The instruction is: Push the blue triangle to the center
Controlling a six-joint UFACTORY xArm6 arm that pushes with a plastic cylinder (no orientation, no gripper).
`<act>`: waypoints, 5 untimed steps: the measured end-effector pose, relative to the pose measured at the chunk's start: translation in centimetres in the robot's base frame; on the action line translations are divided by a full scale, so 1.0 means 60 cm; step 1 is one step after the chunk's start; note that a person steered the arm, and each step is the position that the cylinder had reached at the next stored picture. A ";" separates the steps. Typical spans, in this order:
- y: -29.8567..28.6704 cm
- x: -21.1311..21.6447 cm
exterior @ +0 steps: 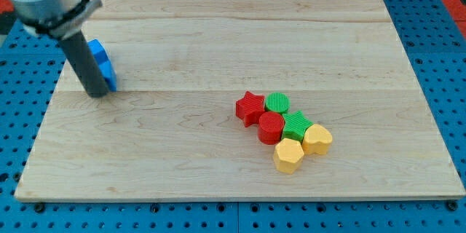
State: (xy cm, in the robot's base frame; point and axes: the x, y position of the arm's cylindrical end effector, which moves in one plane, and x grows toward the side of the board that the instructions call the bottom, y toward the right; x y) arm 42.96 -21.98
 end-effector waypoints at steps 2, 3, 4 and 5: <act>-0.034 -0.069; 0.049 -0.086; 0.186 -0.092; 0.339 -0.123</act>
State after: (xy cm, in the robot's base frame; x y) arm 35.57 -1.63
